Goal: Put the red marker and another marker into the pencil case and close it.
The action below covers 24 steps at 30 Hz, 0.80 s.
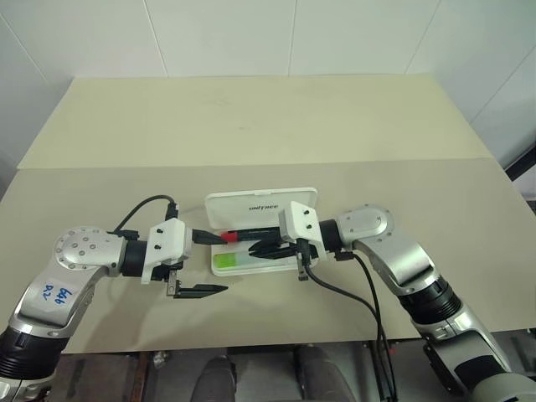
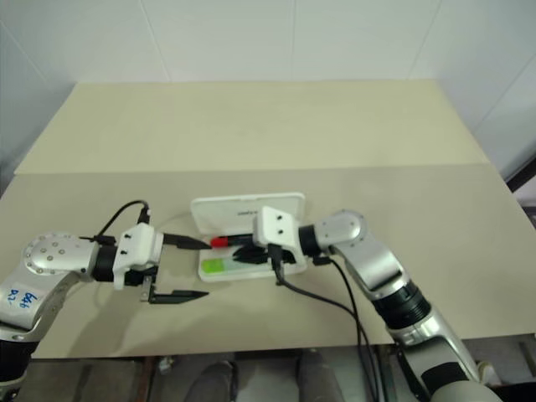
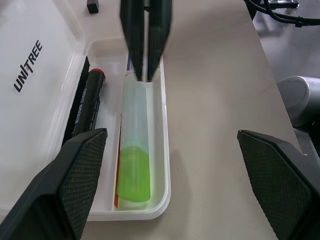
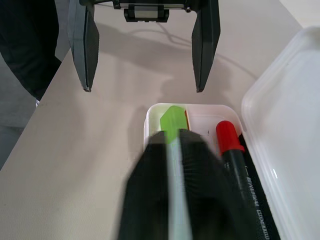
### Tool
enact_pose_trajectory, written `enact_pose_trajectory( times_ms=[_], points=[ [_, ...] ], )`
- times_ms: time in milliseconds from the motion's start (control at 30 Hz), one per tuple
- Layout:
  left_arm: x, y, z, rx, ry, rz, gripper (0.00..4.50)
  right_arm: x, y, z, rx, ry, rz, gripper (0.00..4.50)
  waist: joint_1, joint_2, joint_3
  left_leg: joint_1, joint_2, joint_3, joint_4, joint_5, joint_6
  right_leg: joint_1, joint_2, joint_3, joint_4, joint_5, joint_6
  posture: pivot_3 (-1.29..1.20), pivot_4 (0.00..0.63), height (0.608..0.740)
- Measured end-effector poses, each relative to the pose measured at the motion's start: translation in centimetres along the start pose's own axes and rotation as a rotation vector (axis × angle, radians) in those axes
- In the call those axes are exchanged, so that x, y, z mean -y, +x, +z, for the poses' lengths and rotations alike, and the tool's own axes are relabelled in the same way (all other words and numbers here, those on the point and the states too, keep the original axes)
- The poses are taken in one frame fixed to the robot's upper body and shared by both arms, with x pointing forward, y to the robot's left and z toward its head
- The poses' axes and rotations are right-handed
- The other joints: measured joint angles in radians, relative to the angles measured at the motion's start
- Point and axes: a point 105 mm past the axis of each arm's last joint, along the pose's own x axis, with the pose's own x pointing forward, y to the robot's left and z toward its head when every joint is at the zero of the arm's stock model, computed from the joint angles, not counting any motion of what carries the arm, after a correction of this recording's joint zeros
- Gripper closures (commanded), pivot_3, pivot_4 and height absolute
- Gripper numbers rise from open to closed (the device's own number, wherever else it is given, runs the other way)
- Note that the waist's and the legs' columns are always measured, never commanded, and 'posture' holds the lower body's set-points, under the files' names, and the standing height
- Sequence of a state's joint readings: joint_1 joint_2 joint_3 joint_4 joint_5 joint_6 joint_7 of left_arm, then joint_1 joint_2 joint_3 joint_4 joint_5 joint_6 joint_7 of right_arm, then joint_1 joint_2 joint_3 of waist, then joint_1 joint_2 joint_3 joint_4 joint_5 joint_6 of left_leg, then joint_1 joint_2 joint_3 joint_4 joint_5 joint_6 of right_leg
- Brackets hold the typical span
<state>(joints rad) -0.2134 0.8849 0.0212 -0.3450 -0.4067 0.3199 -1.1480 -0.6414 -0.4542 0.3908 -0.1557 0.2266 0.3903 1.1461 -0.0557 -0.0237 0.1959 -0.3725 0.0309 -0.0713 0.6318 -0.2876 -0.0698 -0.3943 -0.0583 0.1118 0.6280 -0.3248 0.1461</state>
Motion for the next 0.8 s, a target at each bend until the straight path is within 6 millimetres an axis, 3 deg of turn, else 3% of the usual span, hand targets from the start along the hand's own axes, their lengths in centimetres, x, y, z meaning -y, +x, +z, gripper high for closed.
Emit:
enact_pose_trajectory(
  times_ms=[267,533,800],
  points=[
    [0.0,0.0,0.0,-0.002,0.0,0.002,0.0,1.0,0.6,0.5,-0.003,-0.031,-0.038,4.48,0.0,0.0,0.0,0.0,0.0,0.0,0.0,0.0,0.0,0.0,0.0,0.0,0.0,0.0,0.0,0.0,0.15,0.74],
    [-0.1,-0.1,-0.1,-0.009,0.002,0.007,0.0,1.8,1.4,-1.5,-0.085,-0.029,-0.076,4.48,0.0,0.0,0.0,0.0,0.0,0.0,-0.001,0.0,0.0,-0.001,0.0,0.0,0.0,0.0,0.0,0.0,0.15,0.74],
    [-0.1,-0.1,-0.1,-0.01,0.002,0.009,0.0,0.9,1.7,-1.8,-0.107,-0.04,-0.021,4.48,-0.001,0.0,0.0,0.0,0.0,0.0,0.0,0.0,0.0,-0.001,0.0,0.0,0.0,0.0,0.0,0.0,0.15,0.74]
  ],
)
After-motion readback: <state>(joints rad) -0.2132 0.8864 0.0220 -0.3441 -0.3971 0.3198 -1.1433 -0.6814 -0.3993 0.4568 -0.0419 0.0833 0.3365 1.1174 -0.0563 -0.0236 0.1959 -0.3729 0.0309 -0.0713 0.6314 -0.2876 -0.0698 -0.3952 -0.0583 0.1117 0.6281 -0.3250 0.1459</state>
